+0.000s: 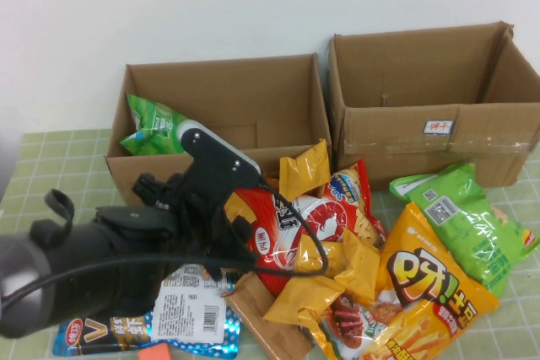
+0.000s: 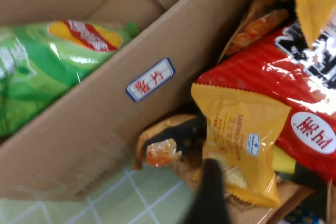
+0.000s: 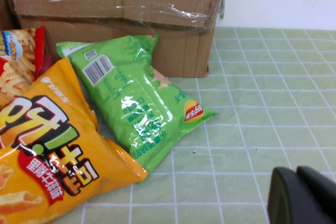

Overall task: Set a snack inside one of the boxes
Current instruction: Pick up the biscuit

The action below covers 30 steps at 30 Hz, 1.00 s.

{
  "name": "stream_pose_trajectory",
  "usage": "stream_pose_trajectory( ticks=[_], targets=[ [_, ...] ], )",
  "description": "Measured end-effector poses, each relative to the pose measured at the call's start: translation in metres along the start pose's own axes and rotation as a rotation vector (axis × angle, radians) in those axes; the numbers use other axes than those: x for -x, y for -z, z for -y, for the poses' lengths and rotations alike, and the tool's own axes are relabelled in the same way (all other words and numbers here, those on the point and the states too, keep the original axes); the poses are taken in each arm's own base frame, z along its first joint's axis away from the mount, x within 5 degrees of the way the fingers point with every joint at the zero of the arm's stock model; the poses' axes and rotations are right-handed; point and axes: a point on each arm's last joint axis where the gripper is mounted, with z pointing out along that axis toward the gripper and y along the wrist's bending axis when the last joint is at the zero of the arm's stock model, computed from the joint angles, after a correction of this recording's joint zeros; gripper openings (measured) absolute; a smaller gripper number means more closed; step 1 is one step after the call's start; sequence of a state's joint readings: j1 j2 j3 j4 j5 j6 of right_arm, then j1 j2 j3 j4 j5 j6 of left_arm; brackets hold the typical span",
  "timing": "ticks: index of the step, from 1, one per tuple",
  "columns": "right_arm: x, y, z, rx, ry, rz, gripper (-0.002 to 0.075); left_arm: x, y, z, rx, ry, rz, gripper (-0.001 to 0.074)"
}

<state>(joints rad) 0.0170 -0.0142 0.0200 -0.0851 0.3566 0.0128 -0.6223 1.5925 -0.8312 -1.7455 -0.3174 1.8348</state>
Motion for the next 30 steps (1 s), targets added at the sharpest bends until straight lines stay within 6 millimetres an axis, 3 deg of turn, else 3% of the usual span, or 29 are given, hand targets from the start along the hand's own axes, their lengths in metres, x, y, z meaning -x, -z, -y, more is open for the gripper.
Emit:
stream_pose_trajectory(
  ticks=[2,4,8,12,16,24,30],
  targets=[
    [0.000,0.000,0.000,0.000,0.000,0.000,-0.0002,0.000,-0.006,-0.003,-0.009,0.048,-0.006,0.0550],
    [0.000,0.000,0.000,0.000,0.000,0.000,-0.0002,-0.002,-0.013,-0.008,-0.041,0.097,-0.012,0.0582],
    [0.000,0.000,0.000,0.000,0.000,0.000,-0.0002,-0.014,-0.034,-0.031,-0.180,0.264,-0.028,0.0540],
    [0.000,0.000,0.000,0.000,0.000,0.000,-0.0002,-0.029,-0.048,-0.050,-0.200,0.333,-0.061,0.0512],
    [0.000,0.000,0.000,0.000,0.000,0.000,-0.0002,-0.039,-0.057,-0.056,-0.211,0.288,-0.082,0.0507],
    [0.000,0.000,0.000,0.000,0.000,0.000,-0.0002,-0.041,-0.066,-0.044,-0.332,0.064,-0.042,0.0505],
    [0.000,0.000,0.000,0.000,0.000,0.000,-0.0002,-0.036,-0.082,-0.045,-0.336,0.001,-0.029,0.0504]
  ],
)
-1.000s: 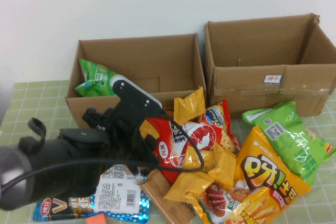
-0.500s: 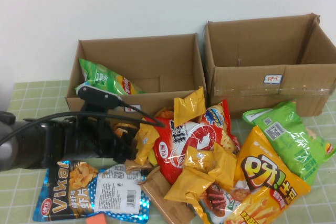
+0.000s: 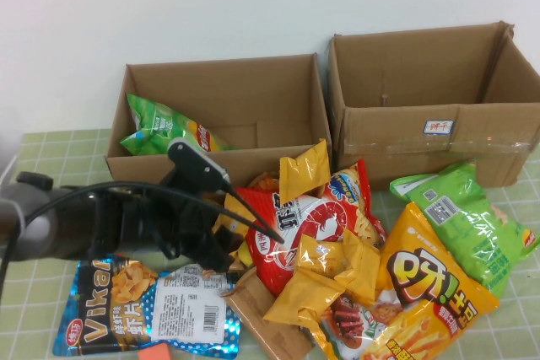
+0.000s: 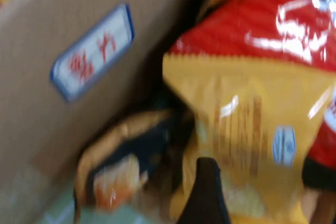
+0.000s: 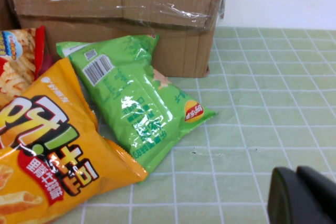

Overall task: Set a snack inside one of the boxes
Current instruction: Pick up the biscuit

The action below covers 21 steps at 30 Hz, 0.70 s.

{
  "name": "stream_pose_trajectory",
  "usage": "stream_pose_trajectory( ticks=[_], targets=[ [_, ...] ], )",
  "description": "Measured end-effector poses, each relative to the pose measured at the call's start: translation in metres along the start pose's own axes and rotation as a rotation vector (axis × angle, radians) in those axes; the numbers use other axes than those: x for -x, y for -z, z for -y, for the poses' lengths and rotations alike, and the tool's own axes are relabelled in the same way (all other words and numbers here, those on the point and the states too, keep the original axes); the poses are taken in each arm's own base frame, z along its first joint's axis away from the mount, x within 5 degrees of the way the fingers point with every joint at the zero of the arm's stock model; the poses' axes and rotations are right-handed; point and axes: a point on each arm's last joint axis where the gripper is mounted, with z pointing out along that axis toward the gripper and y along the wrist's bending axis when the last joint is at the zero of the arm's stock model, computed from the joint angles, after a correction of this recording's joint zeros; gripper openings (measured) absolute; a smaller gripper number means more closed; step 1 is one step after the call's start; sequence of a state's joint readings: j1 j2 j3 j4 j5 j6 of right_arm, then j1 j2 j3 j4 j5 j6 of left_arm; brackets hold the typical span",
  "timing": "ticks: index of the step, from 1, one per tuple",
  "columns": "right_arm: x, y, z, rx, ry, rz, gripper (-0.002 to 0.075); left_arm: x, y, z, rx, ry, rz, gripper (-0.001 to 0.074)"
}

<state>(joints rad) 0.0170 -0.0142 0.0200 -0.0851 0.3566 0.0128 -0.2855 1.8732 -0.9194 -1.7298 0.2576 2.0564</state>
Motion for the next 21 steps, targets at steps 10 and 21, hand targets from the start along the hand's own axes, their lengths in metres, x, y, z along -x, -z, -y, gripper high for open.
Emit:
stream_pose_trajectory(
  ticks=[10,21],
  targets=[
    [0.000,0.000,0.000,0.000,0.000,0.000,-0.0002,0.004,-0.030,-0.007,-0.047,-0.014,0.009,0.0503],
    [0.000,0.000,0.000,0.000,0.000,0.000,-0.0002,0.004,-0.037,-0.012,-0.022,-0.012,-0.005,0.0165]
  ],
)
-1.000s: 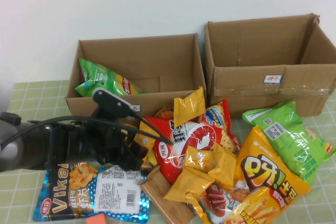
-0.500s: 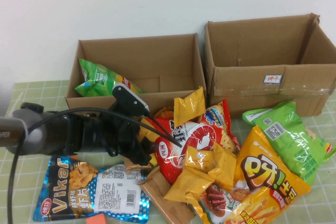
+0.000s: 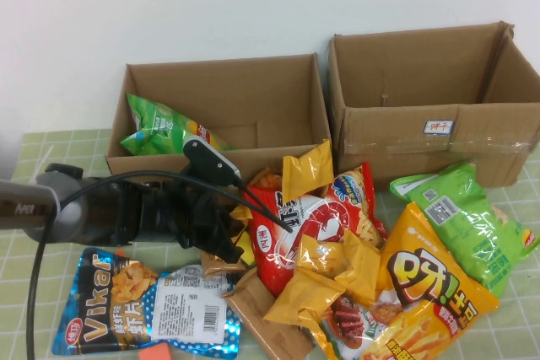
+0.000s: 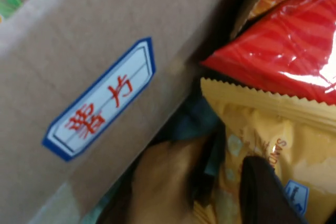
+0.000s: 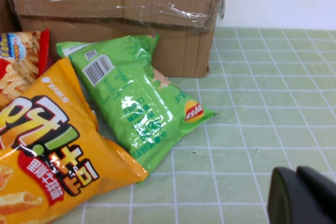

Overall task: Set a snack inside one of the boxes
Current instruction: Pick up the biscuit, then place the biscuit in the biscuit box

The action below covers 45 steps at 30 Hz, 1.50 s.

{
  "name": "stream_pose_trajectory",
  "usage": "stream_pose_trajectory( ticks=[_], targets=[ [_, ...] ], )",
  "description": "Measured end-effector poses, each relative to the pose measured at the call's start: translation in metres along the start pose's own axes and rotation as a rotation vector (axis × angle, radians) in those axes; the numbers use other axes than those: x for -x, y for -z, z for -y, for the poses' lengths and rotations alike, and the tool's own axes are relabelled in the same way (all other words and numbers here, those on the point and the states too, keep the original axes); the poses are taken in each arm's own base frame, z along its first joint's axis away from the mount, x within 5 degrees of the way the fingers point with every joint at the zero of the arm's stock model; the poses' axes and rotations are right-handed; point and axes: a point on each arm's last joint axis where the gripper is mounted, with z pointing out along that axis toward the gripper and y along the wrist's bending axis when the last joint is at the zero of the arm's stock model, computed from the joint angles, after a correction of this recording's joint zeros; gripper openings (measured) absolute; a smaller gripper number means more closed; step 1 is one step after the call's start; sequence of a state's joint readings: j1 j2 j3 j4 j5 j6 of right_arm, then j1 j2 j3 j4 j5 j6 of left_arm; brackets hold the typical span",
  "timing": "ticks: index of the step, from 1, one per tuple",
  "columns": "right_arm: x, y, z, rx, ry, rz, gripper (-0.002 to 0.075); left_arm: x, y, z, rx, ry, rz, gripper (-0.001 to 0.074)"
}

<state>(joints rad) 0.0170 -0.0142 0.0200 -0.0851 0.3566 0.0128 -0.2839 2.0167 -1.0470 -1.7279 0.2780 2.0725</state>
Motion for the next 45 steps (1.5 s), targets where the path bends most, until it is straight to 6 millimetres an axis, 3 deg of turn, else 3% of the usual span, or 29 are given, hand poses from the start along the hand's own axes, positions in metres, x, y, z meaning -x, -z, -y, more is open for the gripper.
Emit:
stream_pose_trajectory(
  ticks=[4,7,12,17,20,23,28,32,35,40,45],
  targets=[
    [0.000,0.000,0.000,0.000,0.000,0.000,-0.0002,0.005,0.004,0.002,-0.019,0.041,0.025,0.0165],
    [0.000,0.000,0.000,0.000,0.000,0.000,-0.0002,0.022,0.020,0.007,-0.057,0.080,0.095,0.0165],
    [0.000,0.000,0.000,0.000,0.000,0.000,-0.0002,0.059,0.067,0.017,-0.110,0.094,0.233,0.0165],
    [0.000,0.000,0.000,0.000,0.000,0.000,-0.0002,0.096,0.126,0.029,-0.139,0.069,0.415,0.0165],
    [0.000,0.000,0.000,0.000,0.000,0.000,-0.0002,0.119,0.149,0.037,-0.166,-0.011,0.517,0.0165],
    [0.000,0.000,0.000,0.000,0.000,0.000,-0.0002,0.141,0.154,0.046,-0.188,-0.082,0.577,0.0165],
    [0.000,0.000,0.000,0.000,0.000,0.000,-0.0002,0.181,0.134,0.069,-0.251,-0.168,0.635,0.0165],
    [0.000,0.000,0.000,0.000,0.000,0.000,-0.0002,0.213,0.101,0.086,-0.223,-0.204,0.656,0.0165],
    [0.000,0.000,0.000,0.000,0.000,0.000,-0.0002,0.230,0.071,0.086,-0.160,-0.201,0.663,0.0165],
    [0.000,0.000,0.000,0.000,0.000,0.000,-0.0002,0.242,0.015,0.074,-0.099,-0.160,0.658,0.0165],
    [0.000,0.000,0.000,0.000,0.000,0.000,-0.0002,0.235,-0.036,0.063,-0.064,-0.084,0.627,0.0165]
  ],
)
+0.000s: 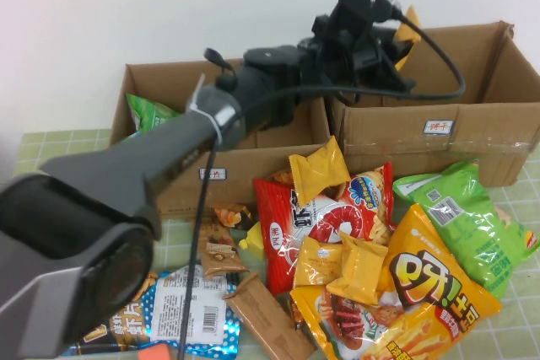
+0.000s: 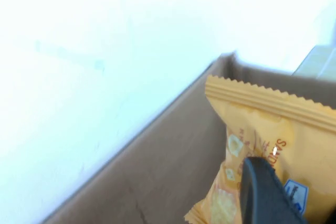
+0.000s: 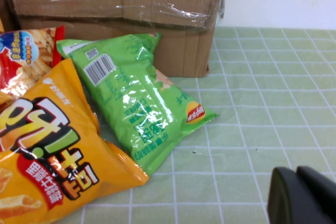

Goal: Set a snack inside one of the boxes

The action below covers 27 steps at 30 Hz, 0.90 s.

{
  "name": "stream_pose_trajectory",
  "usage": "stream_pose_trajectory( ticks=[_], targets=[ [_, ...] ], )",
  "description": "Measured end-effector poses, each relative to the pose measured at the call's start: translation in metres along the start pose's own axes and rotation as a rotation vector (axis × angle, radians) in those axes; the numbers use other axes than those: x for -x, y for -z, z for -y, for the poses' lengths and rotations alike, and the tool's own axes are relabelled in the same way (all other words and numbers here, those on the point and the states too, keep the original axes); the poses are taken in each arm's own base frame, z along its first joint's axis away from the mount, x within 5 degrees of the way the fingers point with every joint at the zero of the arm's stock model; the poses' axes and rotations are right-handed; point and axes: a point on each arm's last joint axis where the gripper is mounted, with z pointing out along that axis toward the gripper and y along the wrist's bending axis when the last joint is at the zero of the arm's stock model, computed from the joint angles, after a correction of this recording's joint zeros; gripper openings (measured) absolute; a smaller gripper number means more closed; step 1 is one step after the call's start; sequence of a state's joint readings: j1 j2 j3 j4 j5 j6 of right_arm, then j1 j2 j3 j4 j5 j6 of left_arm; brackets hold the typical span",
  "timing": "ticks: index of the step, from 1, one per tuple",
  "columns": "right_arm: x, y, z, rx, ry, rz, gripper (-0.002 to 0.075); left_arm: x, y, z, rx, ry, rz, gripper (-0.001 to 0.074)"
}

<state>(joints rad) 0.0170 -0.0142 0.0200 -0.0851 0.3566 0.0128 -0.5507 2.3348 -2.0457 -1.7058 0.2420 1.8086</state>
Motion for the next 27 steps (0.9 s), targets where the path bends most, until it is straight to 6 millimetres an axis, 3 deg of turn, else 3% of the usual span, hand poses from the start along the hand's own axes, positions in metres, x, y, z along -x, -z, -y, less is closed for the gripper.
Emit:
stream_pose_trajectory(
  ticks=[3,9,13,17,21,23,27],
  targets=[
    [0.000,0.000,0.000,0.000,0.000,0.000,-0.0002,-0.016,-0.011,-0.004,0.035,0.010,-0.021,0.0221],
    [0.000,0.000,0.000,0.000,0.000,0.000,-0.0002,-0.020,-0.014,-0.008,0.074,0.003,-0.029,0.0522],
    [0.000,0.000,0.000,0.000,0.000,0.000,-0.0002,-0.005,-0.008,-0.008,0.071,-0.004,0.000,0.0558],
    [0.000,0.000,0.000,0.000,0.000,0.000,-0.0002,0.042,0.013,-0.010,0.079,-0.021,0.087,0.0442],
    [0.000,0.000,0.000,0.000,0.000,0.000,-0.0002,0.104,0.050,-0.003,-0.002,-0.030,0.208,0.0172],
    [0.000,0.000,0.000,0.000,0.000,0.000,-0.0002,0.130,0.071,0.006,-0.089,-0.075,0.235,0.0073],
    [0.000,0.000,0.000,0.000,0.000,0.000,-0.0002,0.147,0.104,0.029,-0.308,-0.148,0.094,0.0015]
  ],
)
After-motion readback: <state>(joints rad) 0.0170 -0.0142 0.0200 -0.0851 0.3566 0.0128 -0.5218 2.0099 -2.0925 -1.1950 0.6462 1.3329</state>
